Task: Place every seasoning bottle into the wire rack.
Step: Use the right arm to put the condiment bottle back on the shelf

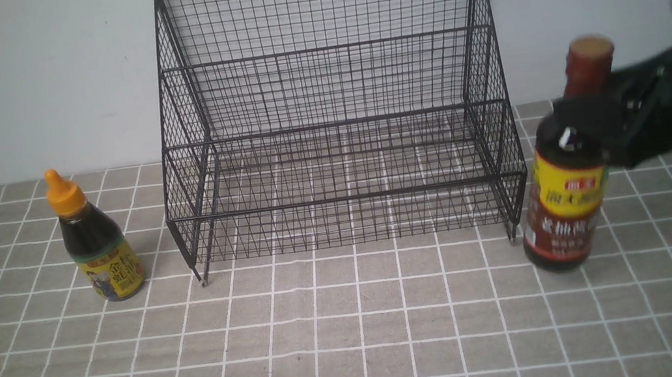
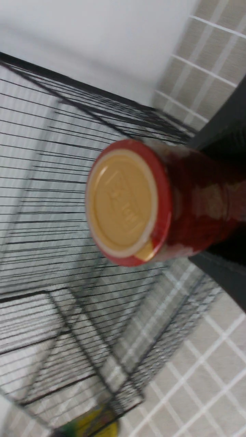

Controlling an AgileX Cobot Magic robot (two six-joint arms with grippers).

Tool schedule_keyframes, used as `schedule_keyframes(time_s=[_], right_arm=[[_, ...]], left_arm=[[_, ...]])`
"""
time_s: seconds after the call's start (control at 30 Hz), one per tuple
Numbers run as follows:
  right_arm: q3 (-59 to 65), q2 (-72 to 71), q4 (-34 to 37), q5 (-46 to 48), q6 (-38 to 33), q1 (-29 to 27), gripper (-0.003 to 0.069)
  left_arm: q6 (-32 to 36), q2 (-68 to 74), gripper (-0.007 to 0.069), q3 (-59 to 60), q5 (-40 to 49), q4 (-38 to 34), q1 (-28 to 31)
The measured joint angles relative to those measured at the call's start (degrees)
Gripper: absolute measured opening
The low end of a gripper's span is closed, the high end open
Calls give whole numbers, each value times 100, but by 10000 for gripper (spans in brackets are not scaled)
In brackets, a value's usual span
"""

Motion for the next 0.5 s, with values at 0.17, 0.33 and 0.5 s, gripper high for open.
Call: schedule_keyframes(time_s=[0.17,0.33,0.5], right_arm=[[-574,-205,-5,140,357,0,293],[-1540,-146,-19,324,809,0,293],[-2260,292,-19,395,951,0,293]], left_arm=[[0,0,-7,0,0,0,0],[0,0,-7,0,0,0,0],[0,0,-7,0,0,0,0]])
